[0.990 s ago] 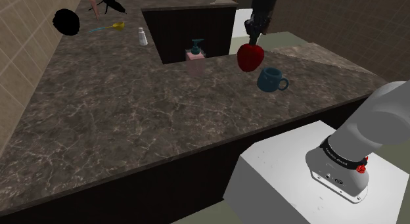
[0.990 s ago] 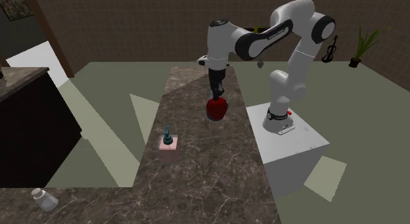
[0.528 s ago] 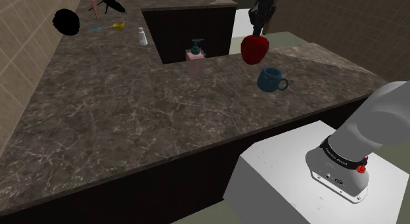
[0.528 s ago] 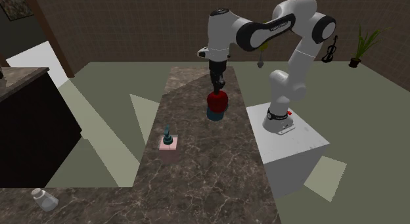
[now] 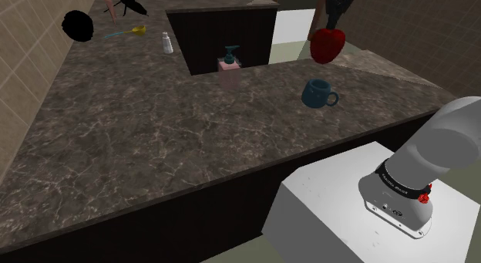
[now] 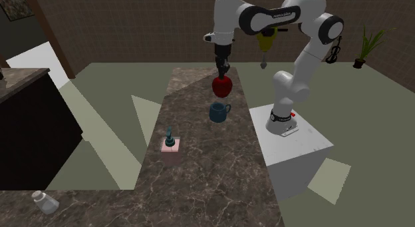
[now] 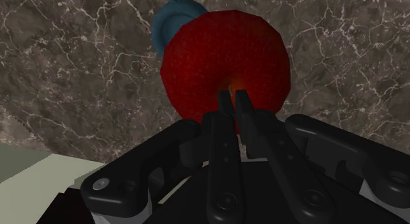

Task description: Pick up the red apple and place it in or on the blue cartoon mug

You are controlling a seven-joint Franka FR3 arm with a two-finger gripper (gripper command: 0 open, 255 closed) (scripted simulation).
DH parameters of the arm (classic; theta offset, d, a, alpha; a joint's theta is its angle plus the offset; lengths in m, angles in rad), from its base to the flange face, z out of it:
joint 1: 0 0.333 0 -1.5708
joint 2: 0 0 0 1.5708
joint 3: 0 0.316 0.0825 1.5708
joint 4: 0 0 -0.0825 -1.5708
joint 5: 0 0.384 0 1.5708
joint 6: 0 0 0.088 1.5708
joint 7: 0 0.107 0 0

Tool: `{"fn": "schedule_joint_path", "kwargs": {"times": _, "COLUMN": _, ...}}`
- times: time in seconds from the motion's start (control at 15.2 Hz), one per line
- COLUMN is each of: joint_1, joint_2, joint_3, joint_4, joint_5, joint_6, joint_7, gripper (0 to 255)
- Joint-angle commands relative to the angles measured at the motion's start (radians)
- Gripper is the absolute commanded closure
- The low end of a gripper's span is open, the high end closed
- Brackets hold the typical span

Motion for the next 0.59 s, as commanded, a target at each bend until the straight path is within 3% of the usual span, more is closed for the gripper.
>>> {"fn": "schedule_joint_path", "kwargs": {"times": 0.0, "joint_1": -0.014, "joint_2": -0.016, "joint_3": -0.029, "joint_4": 0.013, "joint_5": -0.013, "joint_6": -0.029, "joint_7": -0.041, "gripper": 255}}
{"fn": "schedule_joint_path", "kwargs": {"times": 0.26, "joint_1": -0.041, "joint_2": -0.044, "joint_3": -0.086, "joint_4": 0.04, "joint_5": -0.041, "joint_6": -0.083, "joint_7": -0.119, "gripper": 255}}
{"fn": "schedule_joint_path", "kwargs": {"times": 0.53, "joint_1": -0.042, "joint_2": -0.057, "joint_3": -0.087, "joint_4": -0.025, "joint_5": -0.043, "joint_6": -0.031, "joint_7": -0.118, "gripper": 255}}
